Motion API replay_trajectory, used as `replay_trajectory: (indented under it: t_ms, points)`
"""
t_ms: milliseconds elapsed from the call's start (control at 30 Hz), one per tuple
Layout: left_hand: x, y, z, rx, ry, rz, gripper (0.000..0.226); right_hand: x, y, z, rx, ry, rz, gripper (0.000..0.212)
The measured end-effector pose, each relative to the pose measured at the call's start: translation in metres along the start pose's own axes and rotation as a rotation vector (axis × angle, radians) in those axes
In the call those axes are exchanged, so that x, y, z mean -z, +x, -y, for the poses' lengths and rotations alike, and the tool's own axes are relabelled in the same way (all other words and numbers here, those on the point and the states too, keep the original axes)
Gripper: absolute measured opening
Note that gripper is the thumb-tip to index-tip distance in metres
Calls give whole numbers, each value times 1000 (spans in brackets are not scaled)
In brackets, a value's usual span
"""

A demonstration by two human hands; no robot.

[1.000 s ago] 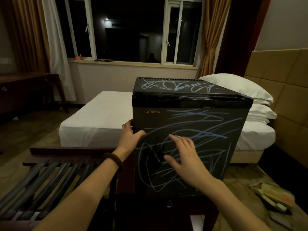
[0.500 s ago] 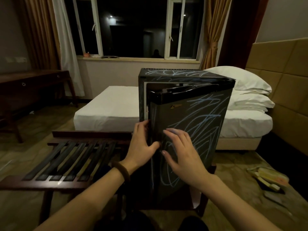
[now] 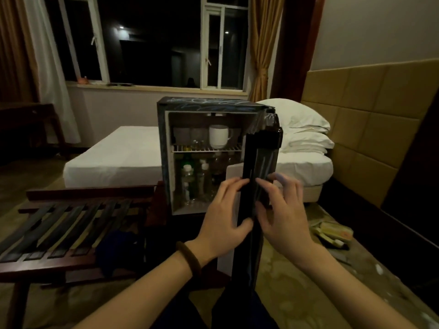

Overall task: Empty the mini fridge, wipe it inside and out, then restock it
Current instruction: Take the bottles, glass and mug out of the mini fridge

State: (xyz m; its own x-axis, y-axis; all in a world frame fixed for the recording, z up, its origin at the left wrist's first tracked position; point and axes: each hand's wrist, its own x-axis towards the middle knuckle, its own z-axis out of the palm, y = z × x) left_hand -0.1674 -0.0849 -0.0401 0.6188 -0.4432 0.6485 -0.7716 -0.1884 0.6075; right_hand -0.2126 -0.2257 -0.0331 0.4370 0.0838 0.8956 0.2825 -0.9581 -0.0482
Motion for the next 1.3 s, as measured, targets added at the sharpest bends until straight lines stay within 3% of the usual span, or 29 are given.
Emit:
replay_trajectory:
  t_ms: [67, 167, 267, 333, 433, 533, 700, 900, 1167, 1300]
  points:
    - [-11, 2, -3, -21, -64, -41, 58, 10, -8, -6, 110, -106, -13, 37]
    - [-18, 4, 0, -32, -174, -85, 54, 18, -12, -7, 257, -70, 83, 33]
    - [-19, 6, 0, -43, -246, -18, 50, 16, -7, -3, 289, 41, 146, 37]
    - [-27, 8, -3, -75, -161, 72, 38, 13, -2, 2, 286, 81, 160, 41]
    - [-40, 12, -8, 41, -29, 139, 48, 8, 5, 7, 150, 103, 159, 40]
    - [-40, 22, 4, 2, 25, -13, 44, 0, 13, -4, -42, 40, 217, 42]
    - [-30, 36, 38, 115, 250, -28, 49, -27, 14, -36, -230, -176, 608, 50]
    - [-14, 50, 65, 223, 304, 22, 51, -45, 20, -59, -296, -257, 759, 50]
    - [6, 70, 101, 457, 186, 171, 56, -88, 23, -70, -281, -187, 802, 56]
    - [16, 82, 137, 638, 16, 153, 54, -119, 21, -82, -316, -199, 859, 56]
